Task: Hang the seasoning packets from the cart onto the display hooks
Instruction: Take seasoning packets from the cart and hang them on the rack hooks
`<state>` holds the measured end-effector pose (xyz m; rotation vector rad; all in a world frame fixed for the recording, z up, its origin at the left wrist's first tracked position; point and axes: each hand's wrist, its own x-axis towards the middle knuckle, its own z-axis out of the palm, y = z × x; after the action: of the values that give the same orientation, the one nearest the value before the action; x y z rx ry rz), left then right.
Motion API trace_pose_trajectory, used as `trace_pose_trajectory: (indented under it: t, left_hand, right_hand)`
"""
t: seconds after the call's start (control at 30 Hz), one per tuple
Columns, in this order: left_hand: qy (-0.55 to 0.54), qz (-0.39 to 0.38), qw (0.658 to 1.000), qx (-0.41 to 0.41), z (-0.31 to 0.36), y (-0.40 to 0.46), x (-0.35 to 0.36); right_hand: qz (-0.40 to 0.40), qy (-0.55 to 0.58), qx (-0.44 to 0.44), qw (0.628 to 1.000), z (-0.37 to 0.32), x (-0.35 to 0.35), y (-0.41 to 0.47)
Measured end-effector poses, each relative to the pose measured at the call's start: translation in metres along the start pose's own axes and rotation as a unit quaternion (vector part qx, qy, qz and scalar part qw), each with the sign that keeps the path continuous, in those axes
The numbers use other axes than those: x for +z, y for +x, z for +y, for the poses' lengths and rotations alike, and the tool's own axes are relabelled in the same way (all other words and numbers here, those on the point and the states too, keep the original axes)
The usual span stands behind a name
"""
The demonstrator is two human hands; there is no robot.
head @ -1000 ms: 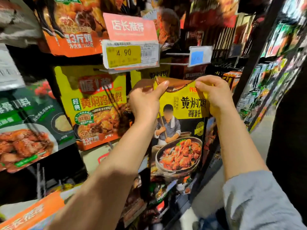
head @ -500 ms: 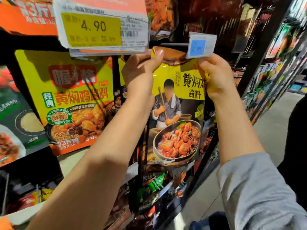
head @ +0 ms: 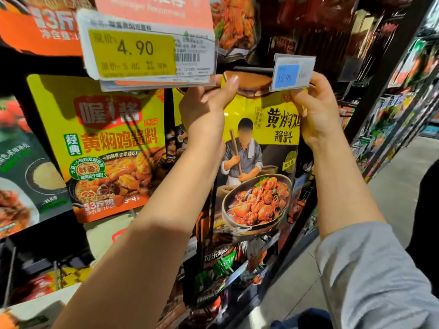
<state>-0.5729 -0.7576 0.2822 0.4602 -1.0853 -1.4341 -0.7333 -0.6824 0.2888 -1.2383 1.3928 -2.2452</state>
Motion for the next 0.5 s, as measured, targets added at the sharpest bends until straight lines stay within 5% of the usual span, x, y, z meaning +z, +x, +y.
trace_pose_trajectory:
  t: [0.5]
  left_hand:
    - [-0.031,0.025,0.999,-0.027,0.017,-0.009,0.009]
  right_hand:
    - [0.051,0.071,0.063,0.994,-0.008,0.005,-0.002]
